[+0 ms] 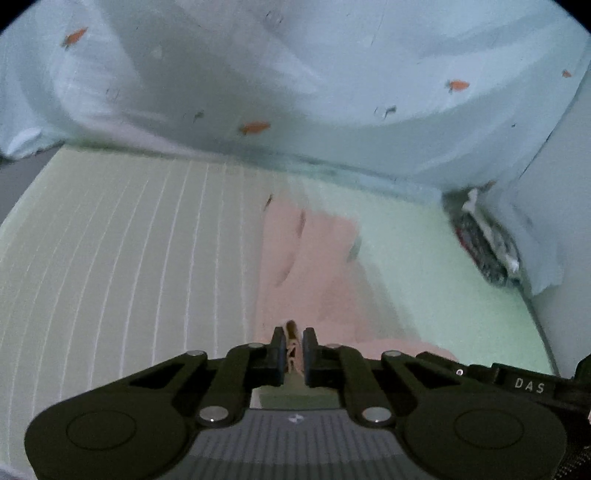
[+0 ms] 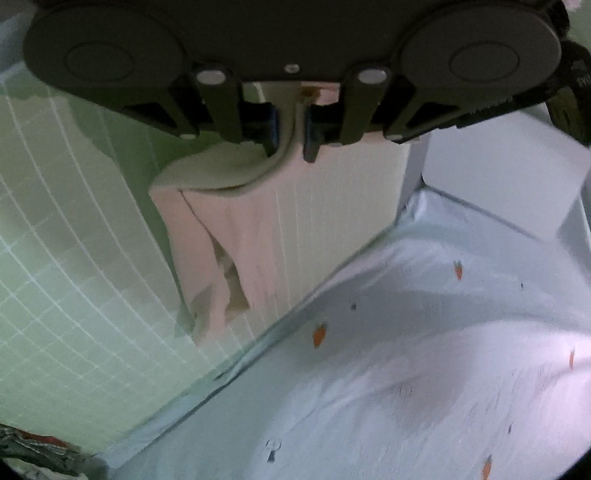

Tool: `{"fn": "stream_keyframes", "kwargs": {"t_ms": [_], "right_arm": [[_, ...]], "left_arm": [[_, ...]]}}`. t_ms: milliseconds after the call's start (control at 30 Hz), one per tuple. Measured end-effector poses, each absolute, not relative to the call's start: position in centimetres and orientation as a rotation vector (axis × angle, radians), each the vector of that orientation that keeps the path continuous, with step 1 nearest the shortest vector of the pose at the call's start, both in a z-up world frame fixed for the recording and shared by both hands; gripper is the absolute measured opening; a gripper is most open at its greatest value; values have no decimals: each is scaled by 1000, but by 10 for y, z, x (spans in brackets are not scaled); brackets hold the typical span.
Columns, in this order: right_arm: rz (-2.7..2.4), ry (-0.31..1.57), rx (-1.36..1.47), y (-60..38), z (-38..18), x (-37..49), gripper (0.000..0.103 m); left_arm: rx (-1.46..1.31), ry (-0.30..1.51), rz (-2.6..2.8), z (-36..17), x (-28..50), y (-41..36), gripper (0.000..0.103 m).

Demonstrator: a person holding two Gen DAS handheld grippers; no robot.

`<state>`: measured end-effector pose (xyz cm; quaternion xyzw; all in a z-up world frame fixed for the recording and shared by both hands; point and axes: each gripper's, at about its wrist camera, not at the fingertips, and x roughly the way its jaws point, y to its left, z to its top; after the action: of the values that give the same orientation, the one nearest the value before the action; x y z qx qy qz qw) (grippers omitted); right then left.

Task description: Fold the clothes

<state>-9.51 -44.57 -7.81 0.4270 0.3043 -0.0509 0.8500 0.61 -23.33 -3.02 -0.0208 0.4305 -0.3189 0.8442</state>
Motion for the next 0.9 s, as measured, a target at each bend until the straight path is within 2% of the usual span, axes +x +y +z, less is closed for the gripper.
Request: {"fn": "stream_keyframes", "kwargs": {"t_ms": [233,567,733,900], "right_arm": [[-119,567,929,-480,-63,-67,14],[-149,537,1017,-537,-73,-19,14],[-173,590,1092,-569,-106,19,15],[-221,695,1186,-607,-164,77,16]], "left_arm": [[-65,826,-707,4,39,-250,7],[-65,774,-734,13,98,-312,6],[-73,828,-717,-11,146,-349,5],[-71,955,-632,-70,208,-386,4]]}}
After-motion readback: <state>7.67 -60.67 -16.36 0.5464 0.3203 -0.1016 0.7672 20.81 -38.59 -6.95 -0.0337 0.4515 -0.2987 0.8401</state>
